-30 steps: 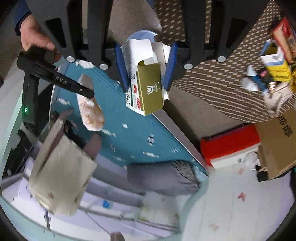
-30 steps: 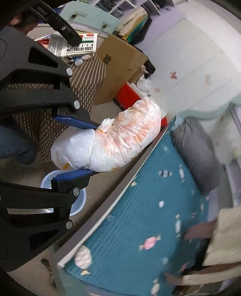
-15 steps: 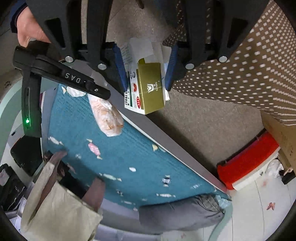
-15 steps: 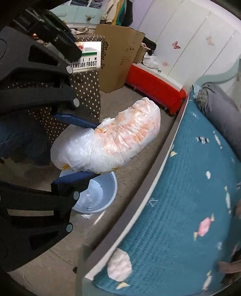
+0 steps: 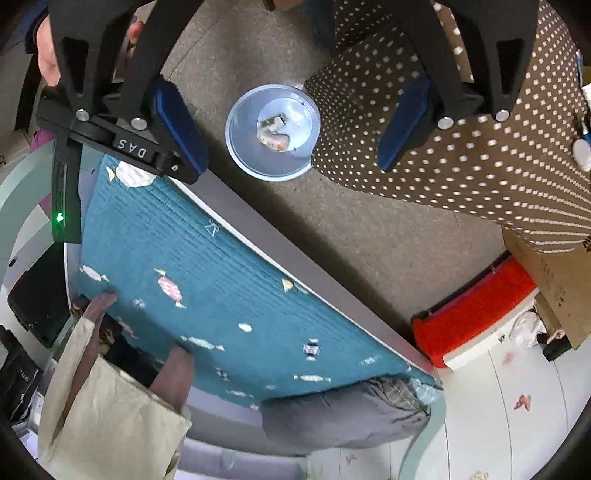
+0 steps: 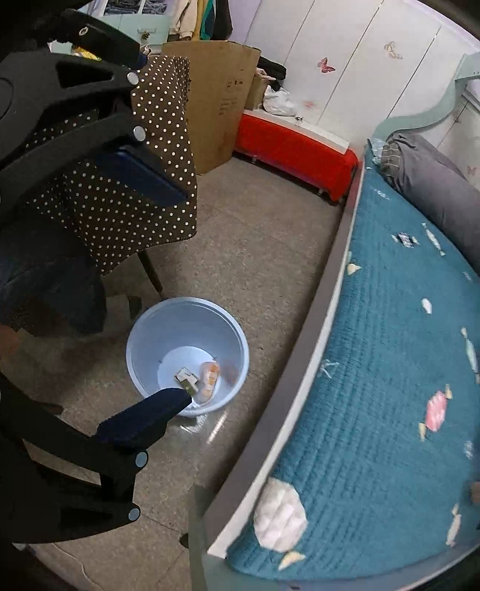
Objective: Collect trash
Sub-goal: 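Open the right tool over the bin while the left tool releases the box into it, then move both empty tools back over the table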
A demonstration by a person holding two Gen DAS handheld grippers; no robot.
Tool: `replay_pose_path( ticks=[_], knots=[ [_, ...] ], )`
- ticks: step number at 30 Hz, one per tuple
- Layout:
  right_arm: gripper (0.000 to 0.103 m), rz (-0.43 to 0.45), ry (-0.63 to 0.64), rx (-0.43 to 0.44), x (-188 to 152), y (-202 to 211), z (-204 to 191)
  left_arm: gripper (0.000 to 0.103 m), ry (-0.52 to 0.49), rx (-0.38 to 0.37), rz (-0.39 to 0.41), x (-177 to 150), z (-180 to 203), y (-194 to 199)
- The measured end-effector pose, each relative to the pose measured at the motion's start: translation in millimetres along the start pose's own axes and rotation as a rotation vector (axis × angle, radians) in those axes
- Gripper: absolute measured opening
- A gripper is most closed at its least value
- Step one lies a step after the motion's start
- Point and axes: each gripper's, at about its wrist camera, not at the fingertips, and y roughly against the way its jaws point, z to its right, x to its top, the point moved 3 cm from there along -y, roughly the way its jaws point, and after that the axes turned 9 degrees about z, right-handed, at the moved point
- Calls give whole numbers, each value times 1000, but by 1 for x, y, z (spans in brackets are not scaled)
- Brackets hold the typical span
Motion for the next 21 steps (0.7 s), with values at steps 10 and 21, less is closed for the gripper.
replay_pose_path(
  ticks=[10, 21],
  knots=[
    [97, 159, 73, 14, 5, 74, -44, 92, 41, 10, 119, 2, -14, 61],
    [97, 293, 242, 129, -3, 150, -141, 93, 56, 44, 293, 3, -43, 149]
  ],
)
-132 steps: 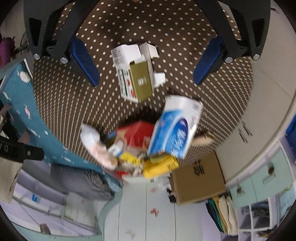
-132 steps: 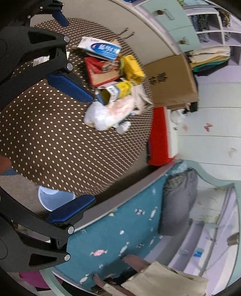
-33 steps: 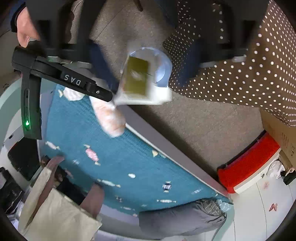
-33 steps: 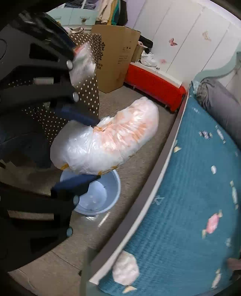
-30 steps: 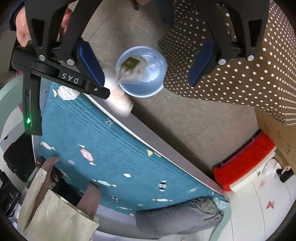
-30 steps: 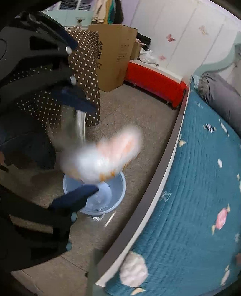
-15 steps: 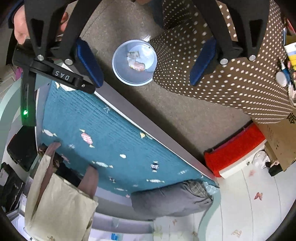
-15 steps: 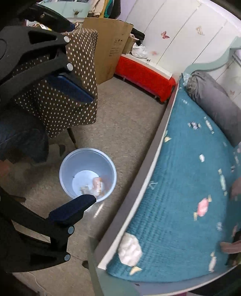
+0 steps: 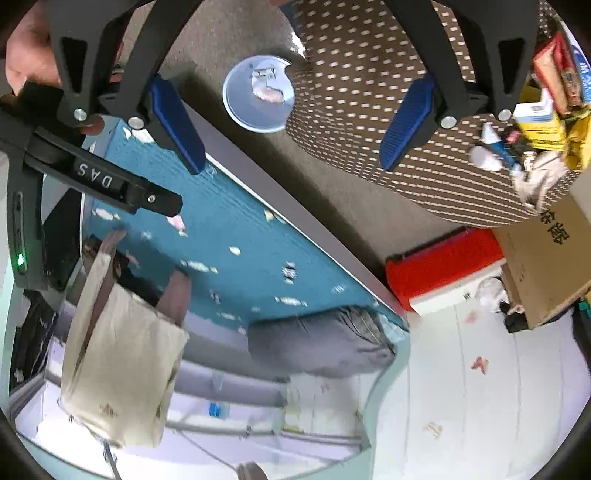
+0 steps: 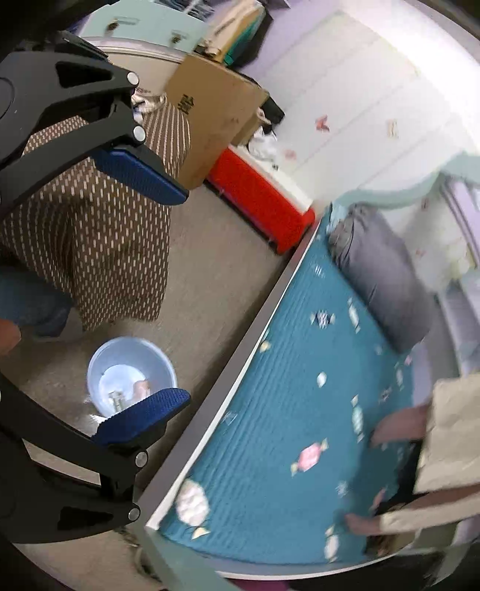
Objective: Collect trash
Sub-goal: 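Move both empty tools back over the table, then grasp the blue-white medicine carton with the left tool while the right tool grasps the red paper bag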
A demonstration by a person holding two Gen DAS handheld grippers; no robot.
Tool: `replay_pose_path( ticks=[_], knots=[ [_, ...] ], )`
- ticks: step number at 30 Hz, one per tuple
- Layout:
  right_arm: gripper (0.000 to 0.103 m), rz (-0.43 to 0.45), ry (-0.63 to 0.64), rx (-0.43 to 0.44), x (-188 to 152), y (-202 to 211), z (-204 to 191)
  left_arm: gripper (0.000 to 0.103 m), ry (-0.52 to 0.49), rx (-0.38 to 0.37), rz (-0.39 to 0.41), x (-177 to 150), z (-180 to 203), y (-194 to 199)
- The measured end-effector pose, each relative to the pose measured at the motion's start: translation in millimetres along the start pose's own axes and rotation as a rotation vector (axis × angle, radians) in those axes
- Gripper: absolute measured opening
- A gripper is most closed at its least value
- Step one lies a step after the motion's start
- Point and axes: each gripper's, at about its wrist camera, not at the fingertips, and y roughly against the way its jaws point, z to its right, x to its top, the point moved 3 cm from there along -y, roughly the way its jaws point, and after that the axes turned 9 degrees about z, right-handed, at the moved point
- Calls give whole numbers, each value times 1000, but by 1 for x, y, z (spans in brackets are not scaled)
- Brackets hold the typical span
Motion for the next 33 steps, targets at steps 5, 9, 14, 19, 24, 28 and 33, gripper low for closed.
replay_pose_path(
  ticks=[5, 9, 14, 19, 24, 28, 33],
  knots=[
    [97, 11, 89, 70, -1, 13, -51, 93, 12, 50, 76, 6, -28, 41],
    [97, 8, 158, 139, -9, 23, -92, 93, 30, 96, 117, 6, -53, 69],
    [97, 9, 204, 205, -21, 32, -135, 93, 59, 161, 160, 3, -90, 103],
    [97, -14, 292, 276, -43, 34, -183, 93, 113, 222, 174, -9, -131, 128],
    [97, -70, 357, 339, -75, 29, -224, 93, 156, 324, 191, -29, -175, 157],
    [97, -119, 413, 385, -102, 23, -253, 93, 195, 421, 186, -50, -219, 181],
    [97, -166, 467, 412, -128, 15, -278, 93, 244, 520, 145, -78, -272, 197]
  ],
)
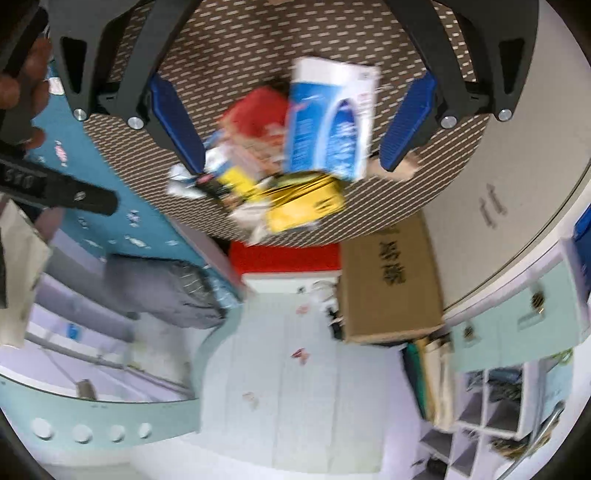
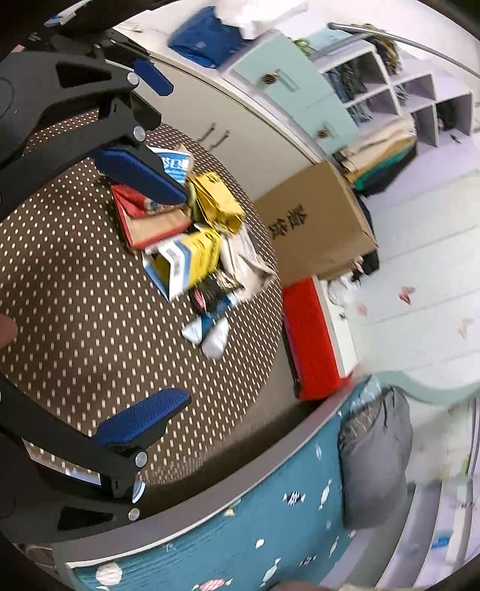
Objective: Collect trash
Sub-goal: 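Grasp the blue-white medicine carton with the left tool while the right tool grasps the red paper bag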
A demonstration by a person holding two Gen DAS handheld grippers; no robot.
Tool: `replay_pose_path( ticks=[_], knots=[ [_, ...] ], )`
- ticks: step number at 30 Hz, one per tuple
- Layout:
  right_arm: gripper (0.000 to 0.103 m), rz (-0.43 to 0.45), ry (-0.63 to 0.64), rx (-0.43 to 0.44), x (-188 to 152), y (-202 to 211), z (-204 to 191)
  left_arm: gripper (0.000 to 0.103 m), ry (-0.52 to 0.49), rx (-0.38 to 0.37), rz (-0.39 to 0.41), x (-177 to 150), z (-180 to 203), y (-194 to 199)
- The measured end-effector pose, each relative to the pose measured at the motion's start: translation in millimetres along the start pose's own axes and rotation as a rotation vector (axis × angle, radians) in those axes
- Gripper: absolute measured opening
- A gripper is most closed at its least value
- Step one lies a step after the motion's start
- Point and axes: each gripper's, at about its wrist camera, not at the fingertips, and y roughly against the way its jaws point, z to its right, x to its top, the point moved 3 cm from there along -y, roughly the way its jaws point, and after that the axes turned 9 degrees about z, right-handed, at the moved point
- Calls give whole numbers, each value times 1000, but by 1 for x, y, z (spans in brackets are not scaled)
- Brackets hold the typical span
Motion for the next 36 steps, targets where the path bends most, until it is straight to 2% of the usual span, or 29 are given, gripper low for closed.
replay_pose_path(
  ticks=[6, 9, 11, 17, 18, 20, 21, 23, 25, 27, 28, 30, 32, 34, 36],
  knots=[
    [97, -65, 66, 36, -16, -26, -29, 93, -5, 83, -55, -19, -47, -19],
    [97, -91, 78, 44, -23, -36, -35, 93, -10, 81, -100, -30, -55, -37],
    [97, -108, 94, 49, -29, -40, -38, 92, 15, 59, -159, -39, -61, -54],
    [97, -147, 129, 83, -42, -51, -50, 62, -3, -4, -265, -61, -58, -87],
    [97, -151, 135, 90, -43, -53, -53, 52, 3, -13, -269, -63, -58, -89],
    [97, -155, 149, 107, -46, -57, -60, 40, 25, -48, -270, -64, -58, -91],
    [97, -159, 156, 119, -48, -60, -64, 30, 30, -64, -272, -64, -57, -91],
    [97, -175, 172, 138, -53, -67, -71, 28, 26, -65, -271, -65, -55, -91],
    [89, -187, 181, 158, -57, -76, -79, 26, 27, -65, -267, -66, -56, -88],
    [73, -199, 194, 174, -59, -85, -87, 25, 35, -55, -264, -67, -59, -84],
    [69, -209, 207, 176, -61, -90, -90, 25, 45, -46, -264, -68, -63, -81],
    [50, -223, 225, 162, -66, -101, -96, 24, 68, -26, -265, -72, -70, -75],
    [43, -205, 245, 157, -68, -102, -99, 24, 81, -14, -263, -74, -75, -68],
    [26, -201, 243, 197, -69, -97, -104, 24, 94, -5, -264, -78, -80, -60],
    [23, -203, 246, 208, -70, -92, -103, 24, 109, 3, -264, -81, -85, -53]
  ],
)
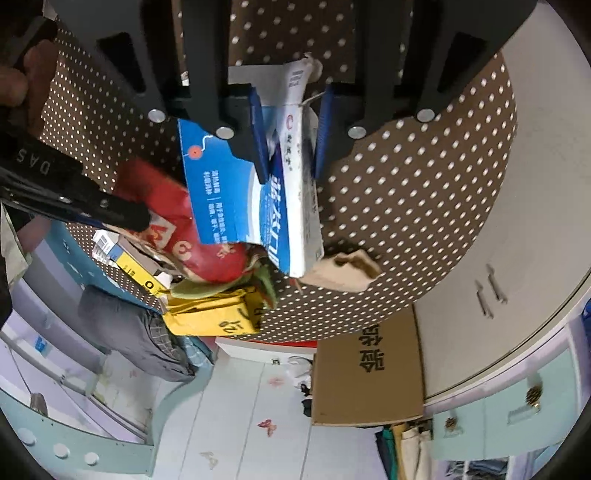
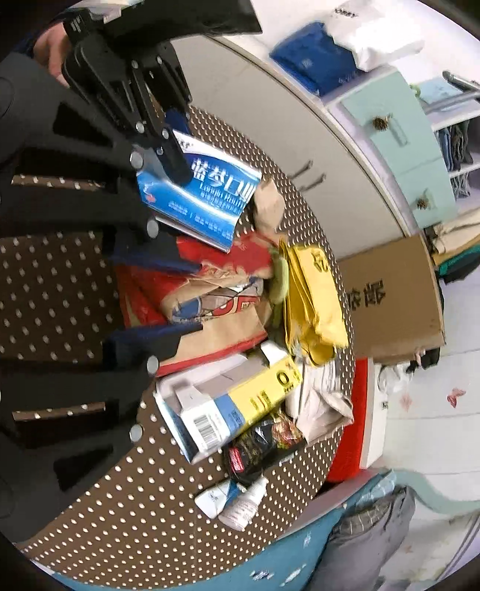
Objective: Collect trash
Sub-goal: 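Grasp the blue-white medicine carton with the left tool while the right tool grasps the red paper bag, then carry the carton and paper bag toward the blue bin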
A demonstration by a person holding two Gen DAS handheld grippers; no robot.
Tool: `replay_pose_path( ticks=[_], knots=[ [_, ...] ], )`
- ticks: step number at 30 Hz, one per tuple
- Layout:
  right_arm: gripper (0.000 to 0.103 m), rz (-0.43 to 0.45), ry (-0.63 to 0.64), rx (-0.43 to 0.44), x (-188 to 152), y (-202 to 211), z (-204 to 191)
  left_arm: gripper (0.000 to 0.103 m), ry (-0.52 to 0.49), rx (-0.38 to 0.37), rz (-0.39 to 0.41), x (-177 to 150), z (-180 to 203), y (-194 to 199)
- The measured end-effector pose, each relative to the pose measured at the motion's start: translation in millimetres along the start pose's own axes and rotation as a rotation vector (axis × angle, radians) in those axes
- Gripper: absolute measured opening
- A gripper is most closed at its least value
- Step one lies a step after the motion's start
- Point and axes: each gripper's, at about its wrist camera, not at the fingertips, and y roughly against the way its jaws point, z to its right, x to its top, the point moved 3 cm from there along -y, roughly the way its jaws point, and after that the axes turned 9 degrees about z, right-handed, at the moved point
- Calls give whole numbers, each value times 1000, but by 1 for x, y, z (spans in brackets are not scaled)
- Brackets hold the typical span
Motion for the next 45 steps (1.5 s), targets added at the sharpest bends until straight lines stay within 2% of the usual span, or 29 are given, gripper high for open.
replay_pose_path(
  ticks=[5, 11, 16, 23, 31, 35, 40, 45],
  knots=[
    [21, 8, -44, 44, -5, 23, 9, 23, 14, 10, 17, -3, -7, 16],
    [21, 56, -115, 66, -4, 60, 27, 23, 8, -9, 46, 9, 7, 30],
    [21, 126, -144, 77, 4, 94, 40, 23, -2, -35, 89, 23, 30, 45],
    [21, 237, -166, 35, 23, 139, 67, 23, -36, -77, 151, 47, 72, 62],
    [21, 346, -208, -56, 33, 189, 121, 23, -103, -152, 211, 78, 140, 71],
    [21, 414, -261, -149, 30, 228, 166, 23, -146, -219, 230, 86, 183, 72],
    [21, 463, -338, -280, 14, 271, 226, 23, -208, -328, 229, 92, 248, 68],
    [21, 470, -427, -396, -16, 300, 279, 23, -262, -414, 195, 84, 312, 55]
  ],
)
